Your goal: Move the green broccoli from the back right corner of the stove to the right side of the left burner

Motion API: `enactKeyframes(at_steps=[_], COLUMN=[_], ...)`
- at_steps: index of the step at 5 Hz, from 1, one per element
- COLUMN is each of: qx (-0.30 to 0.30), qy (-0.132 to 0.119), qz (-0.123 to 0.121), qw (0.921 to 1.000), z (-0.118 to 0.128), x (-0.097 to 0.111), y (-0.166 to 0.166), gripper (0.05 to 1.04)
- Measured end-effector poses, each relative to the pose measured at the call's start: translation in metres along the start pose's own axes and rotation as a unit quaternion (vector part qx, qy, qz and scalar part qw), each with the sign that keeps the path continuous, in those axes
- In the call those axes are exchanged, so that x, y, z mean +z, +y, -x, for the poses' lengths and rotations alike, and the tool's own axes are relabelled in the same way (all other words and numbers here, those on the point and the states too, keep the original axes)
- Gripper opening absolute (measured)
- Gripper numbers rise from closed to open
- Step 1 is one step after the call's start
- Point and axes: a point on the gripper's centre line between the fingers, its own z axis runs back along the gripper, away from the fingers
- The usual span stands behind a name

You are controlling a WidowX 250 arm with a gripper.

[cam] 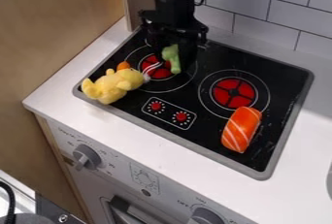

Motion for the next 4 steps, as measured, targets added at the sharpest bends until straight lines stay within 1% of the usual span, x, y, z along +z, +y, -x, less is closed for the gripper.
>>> enactKeyframes(at_steps=[1,2,3,4], qx=[0.004,-0.005,-0.007,-0.008], qy=[0.010,0.014,0.008,0.005], qz=[-0.005,-0.011,-0.009,-0.001], qw=[0.9999,0.9998,0.9999,1.0000], z=[-0.0010,-0.0011,-0.0030,0.0015], x=[-0.0064,-0.0102,-0.0110,-0.0050], y=[-0.0048,-0.0094,-0.0099,-0.0133], gripper=[0.678,0.950,1.001,0.999])
